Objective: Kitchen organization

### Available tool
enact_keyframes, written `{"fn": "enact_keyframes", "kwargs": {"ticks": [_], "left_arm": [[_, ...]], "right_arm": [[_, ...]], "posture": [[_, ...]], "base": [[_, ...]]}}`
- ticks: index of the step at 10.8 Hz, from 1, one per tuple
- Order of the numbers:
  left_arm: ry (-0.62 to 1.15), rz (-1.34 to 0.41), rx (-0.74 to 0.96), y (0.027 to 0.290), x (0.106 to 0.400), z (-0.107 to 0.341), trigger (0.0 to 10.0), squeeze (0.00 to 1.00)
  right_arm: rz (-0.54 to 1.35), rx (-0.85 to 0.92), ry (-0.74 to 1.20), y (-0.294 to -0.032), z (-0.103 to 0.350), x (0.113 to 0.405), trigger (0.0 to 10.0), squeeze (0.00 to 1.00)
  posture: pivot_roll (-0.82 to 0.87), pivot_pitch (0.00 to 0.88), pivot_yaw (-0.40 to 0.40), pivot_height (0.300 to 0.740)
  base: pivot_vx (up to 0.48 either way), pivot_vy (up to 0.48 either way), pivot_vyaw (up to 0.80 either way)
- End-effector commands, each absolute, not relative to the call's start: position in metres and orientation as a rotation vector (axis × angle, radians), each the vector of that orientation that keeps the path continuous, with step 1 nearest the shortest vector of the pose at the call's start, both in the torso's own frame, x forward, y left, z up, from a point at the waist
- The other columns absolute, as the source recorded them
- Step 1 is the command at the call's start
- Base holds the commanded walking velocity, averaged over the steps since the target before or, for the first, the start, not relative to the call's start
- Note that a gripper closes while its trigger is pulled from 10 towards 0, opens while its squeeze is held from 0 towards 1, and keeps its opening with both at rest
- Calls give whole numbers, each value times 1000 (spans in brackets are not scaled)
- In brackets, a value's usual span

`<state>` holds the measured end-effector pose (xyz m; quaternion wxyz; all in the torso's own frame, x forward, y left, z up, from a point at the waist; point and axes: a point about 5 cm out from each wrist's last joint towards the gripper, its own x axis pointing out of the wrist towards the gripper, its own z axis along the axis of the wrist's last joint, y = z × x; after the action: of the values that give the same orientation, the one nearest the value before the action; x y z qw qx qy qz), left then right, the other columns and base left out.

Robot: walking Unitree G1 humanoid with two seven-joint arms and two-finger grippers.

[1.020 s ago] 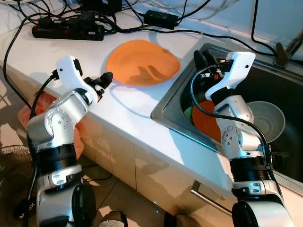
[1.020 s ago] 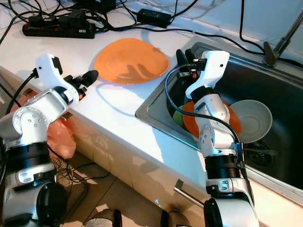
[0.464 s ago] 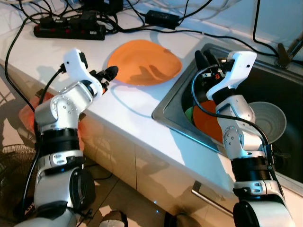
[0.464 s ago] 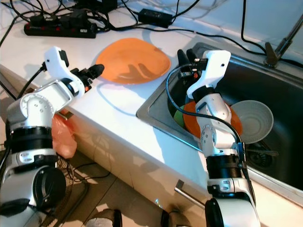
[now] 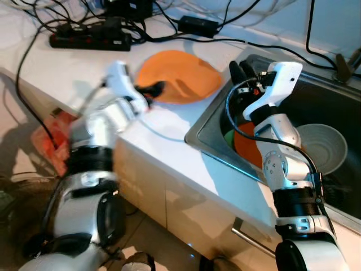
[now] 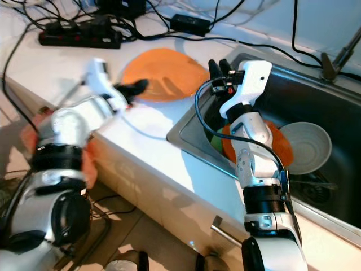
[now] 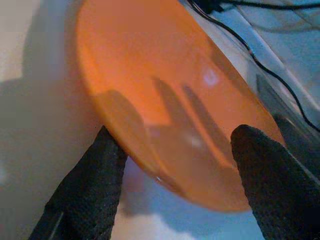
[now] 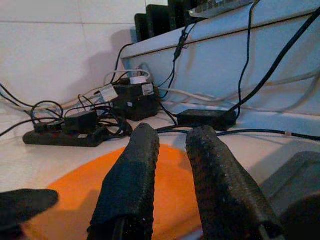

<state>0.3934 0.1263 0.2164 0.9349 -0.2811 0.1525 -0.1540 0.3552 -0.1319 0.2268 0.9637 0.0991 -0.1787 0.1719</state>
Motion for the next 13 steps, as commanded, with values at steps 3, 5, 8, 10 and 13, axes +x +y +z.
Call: {"fn": "enact_keyframes", "kwargs": {"ticks": [3, 5, 8, 10, 13], "left_arm": [[344, -330, -635, 93, 403, 212, 10000, 0], [318, -290, -651, 95, 406, 214, 10000, 0], [232, -88, -683, 116, 415, 217, 10000, 0], [229, -50, -709, 115, 417, 212, 0, 0], [261, -98, -751, 107, 417, 207, 0, 0]], "right_arm": [[344, 187, -383, -134, 232, 353, 10000, 0], [340, 185, -382, -135, 231, 352, 10000, 0], [332, 183, -373, -138, 230, 351, 10000, 0], [329, 181, -367, -139, 230, 349, 10000, 0], [322, 177, -356, -140, 228, 349, 10000, 0]], "posture": [[29, 91, 15, 740], [16, 103, 16, 740], [18, 123, 7, 740], [4, 137, 4, 740], [4, 137, 4, 740]], "base": [[0, 0, 0], [0, 0, 0], [0, 0, 0], [0, 0, 0], [0, 0, 0]]}}
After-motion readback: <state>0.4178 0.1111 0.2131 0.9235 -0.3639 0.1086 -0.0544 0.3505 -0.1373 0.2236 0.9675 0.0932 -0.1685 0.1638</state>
